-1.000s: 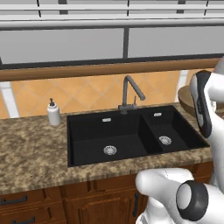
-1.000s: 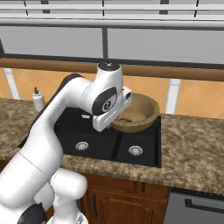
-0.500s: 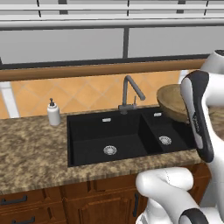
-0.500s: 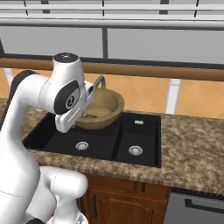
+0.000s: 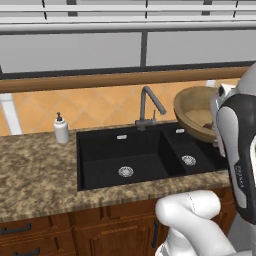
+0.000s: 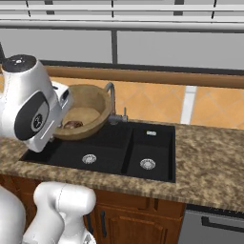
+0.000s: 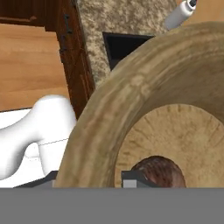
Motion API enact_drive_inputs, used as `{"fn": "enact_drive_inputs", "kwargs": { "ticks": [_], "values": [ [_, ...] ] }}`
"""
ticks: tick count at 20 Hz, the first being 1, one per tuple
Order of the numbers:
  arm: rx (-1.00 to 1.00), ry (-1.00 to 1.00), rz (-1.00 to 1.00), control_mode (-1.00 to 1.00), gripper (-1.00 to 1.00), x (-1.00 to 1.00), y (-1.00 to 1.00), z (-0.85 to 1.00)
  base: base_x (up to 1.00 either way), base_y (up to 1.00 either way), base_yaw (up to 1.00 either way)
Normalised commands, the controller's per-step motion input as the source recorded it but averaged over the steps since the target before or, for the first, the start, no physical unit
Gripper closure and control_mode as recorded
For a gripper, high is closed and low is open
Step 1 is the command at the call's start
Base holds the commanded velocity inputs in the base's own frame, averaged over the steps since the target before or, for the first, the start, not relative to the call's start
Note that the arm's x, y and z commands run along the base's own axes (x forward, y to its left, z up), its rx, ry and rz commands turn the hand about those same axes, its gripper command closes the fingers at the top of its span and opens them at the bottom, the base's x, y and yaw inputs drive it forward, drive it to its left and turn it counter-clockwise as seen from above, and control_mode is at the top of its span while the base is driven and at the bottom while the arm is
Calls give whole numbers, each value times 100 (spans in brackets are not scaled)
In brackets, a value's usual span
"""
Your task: Pick the mushroom from the sink and place it in the bowl. Then pick the bowl and place it in the microwave. Then close the microwave door and press the start button.
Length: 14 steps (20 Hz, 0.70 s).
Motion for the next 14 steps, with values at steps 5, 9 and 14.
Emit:
{"fn": "enact_drive_inputs", "kwargs": {
  "ticks": [5,9,14],
  "values": [
    [0,0,5,-100,100,-78,6,41,0,0,0],
    [0,0,3,100,100,-21,6,6,-8,0,4],
    [0,0,0,100,100,0,0,0,-24,-13,-19]
  ]
}}
